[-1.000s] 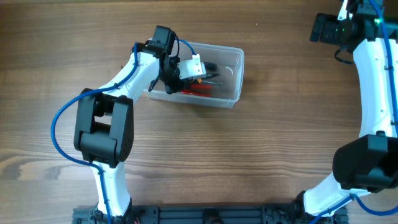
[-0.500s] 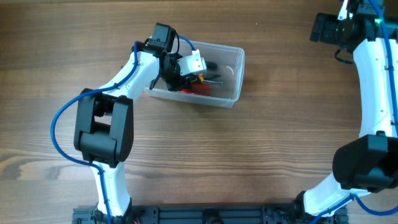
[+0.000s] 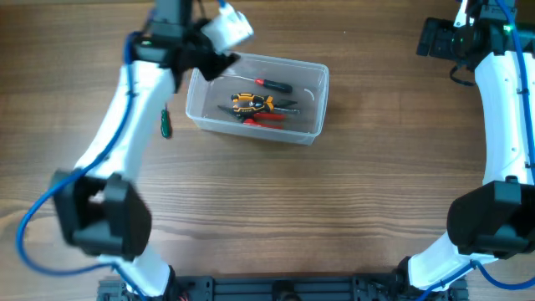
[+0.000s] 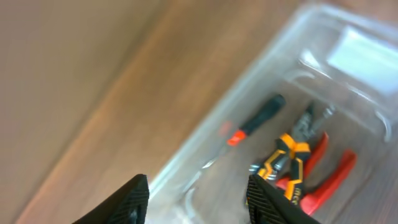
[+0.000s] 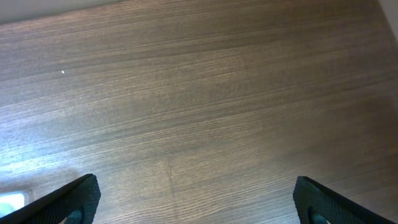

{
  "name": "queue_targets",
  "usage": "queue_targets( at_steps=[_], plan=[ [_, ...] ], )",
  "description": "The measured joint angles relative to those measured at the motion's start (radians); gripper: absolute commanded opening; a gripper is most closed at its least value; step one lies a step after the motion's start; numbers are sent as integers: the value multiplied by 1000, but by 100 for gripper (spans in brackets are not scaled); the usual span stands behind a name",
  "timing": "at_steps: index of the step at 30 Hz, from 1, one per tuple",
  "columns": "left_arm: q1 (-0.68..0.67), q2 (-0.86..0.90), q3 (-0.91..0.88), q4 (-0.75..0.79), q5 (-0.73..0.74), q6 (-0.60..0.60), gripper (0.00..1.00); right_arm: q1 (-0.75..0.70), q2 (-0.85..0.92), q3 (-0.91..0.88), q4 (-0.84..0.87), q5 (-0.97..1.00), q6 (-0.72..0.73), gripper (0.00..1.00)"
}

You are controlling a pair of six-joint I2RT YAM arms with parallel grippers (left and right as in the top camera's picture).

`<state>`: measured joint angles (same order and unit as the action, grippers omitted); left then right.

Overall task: Pack container
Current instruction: 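Open the left gripper, release the pliers, and move over the green screwdriver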

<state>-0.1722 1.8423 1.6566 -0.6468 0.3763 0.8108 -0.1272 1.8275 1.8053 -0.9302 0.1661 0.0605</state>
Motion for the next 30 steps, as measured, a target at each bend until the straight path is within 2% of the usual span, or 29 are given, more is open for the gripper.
queue_targets(
  at_steps=[3, 6, 8, 10, 11, 15, 21, 30],
  plan=[
    [51, -73, 2, -37, -35, -116, 42, 0, 0, 0, 0, 0, 0, 100],
    [101, -111, 9, -107, -84, -214, 43, 0, 0, 0, 0, 0, 0, 100],
    [145, -121, 11, -187, -142, -311, 45, 0, 0, 0, 0, 0, 0, 100],
    [186, -118, 10, -264, -181, -407, 63, 0, 0, 0, 1, 0, 0, 100],
    [209, -114, 10, -317, -199, -464, 68, 0, 0, 0, 0, 0, 0, 100],
    [279, -90, 5, -416, -236, -669, 64, 0, 0, 0, 0, 0, 0, 100],
    [298, -43, -79, -406, -249, -850, 65, 0, 0, 0, 0, 0, 0, 100],
    [291, 8, -278, -275, -254, -952, 66, 0, 0, 0, 0, 0, 0, 100]
  ],
)
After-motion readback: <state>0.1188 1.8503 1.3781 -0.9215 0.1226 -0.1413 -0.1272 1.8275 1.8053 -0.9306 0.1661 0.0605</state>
